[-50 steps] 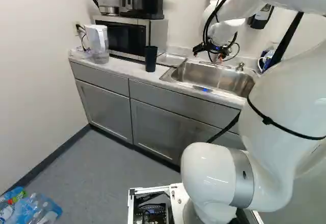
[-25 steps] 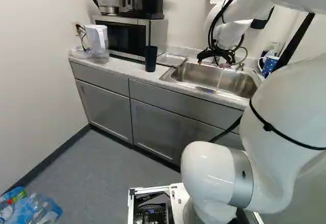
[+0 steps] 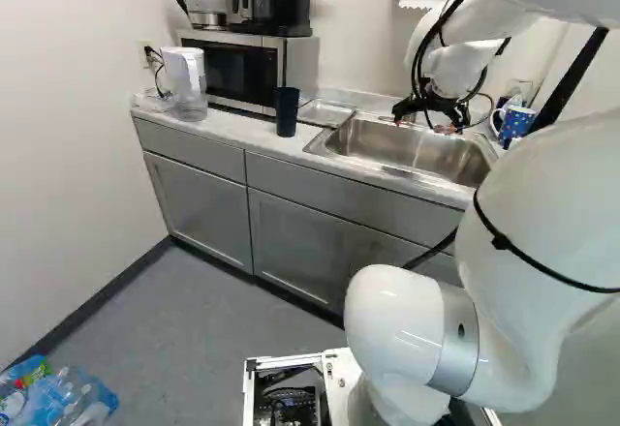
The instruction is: Rinse the cup and place it in the tray
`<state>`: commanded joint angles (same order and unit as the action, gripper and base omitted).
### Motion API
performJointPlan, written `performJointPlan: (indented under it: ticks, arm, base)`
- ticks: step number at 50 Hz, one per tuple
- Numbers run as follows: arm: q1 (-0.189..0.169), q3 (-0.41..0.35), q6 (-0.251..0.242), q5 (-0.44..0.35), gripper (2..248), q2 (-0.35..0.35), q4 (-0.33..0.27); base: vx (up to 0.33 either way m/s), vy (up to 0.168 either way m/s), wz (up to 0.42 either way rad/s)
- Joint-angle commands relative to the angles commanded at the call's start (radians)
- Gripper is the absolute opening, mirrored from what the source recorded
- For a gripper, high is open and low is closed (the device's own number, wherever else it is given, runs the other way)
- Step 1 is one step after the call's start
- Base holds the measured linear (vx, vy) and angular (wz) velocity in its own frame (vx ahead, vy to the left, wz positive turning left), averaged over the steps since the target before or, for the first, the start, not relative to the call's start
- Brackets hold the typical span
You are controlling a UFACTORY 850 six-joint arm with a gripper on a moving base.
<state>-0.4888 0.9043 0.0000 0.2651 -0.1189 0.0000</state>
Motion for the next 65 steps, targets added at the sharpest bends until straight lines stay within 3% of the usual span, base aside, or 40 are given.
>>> performJointPlan:
  ticks: [8, 36, 65]
  arm:
    - [-0.024, -0.003, 0.0, 0.0, 247, -0.003, 0.0]
    - [-0.022, -0.004, 0.0, 0.0, 247, -0.005, 0.0]
    - [0.065, -0.048, 0.0, 0.0, 247, -0.052, 0.0]
  base:
    - [0.0, 0.0, 0.0]
    - [0.0, 0.0, 0.0]
    - [0.0, 0.0, 0.0]
